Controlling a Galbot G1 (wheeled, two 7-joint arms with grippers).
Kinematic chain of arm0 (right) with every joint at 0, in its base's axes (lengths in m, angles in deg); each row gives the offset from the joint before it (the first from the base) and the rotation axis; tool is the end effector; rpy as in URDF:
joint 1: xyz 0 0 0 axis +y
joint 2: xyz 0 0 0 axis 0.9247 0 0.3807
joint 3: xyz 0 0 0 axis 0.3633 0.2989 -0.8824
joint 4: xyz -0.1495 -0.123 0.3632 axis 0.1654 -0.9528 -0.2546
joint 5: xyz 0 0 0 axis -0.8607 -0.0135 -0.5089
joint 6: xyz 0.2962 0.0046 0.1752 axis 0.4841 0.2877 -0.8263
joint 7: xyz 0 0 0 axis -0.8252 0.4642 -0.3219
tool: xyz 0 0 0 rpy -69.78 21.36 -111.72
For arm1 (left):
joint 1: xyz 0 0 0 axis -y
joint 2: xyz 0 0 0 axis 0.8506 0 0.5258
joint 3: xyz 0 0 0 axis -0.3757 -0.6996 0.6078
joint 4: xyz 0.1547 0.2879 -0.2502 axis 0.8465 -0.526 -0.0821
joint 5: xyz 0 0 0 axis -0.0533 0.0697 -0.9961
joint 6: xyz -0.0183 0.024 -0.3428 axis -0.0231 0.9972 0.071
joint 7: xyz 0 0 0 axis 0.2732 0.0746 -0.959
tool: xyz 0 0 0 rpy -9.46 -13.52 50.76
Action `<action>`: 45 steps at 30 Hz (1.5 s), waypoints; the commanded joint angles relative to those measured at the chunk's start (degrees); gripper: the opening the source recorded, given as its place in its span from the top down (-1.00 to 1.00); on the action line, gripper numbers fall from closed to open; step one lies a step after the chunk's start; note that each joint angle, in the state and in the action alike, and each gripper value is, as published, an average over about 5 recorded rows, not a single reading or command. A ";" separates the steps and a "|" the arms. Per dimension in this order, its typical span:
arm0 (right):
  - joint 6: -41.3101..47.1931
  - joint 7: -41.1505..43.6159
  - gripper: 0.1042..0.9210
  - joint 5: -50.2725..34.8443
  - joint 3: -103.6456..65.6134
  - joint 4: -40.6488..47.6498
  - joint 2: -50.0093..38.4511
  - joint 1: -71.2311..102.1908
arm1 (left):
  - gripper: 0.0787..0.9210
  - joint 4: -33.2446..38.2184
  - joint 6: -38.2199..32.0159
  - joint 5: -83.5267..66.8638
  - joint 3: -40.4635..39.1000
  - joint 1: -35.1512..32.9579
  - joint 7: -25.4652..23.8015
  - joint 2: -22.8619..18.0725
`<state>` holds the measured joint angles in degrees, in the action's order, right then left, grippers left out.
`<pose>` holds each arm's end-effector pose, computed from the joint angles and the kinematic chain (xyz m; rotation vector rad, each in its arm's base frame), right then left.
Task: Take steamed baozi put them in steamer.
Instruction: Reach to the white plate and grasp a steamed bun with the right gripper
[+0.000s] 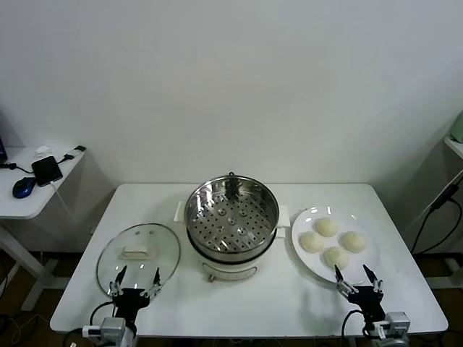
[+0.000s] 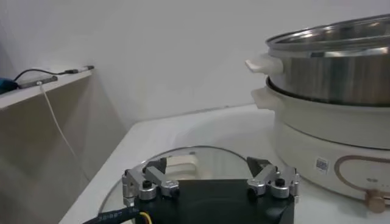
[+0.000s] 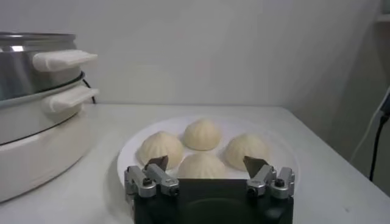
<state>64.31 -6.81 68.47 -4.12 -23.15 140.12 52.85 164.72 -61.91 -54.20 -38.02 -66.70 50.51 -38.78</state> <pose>0.1420 -0.1614 -0.4072 -0.0153 -2.8360 0.0769 0.1033 0.0514 -0.3986 0.0830 -2.7865 -0.2409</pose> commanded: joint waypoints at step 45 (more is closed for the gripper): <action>-4.13 67.28 -0.76 10.99 111.89 63.50 -15.54 -112.32 | -0.77 -2.27 -1.14 1.59 -0.96 -0.30 0.21 -0.10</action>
<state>61.22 55.37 77.88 92.44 26.91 114.89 -49.15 162.92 -63.01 -52.53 -39.06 -67.17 50.79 -38.94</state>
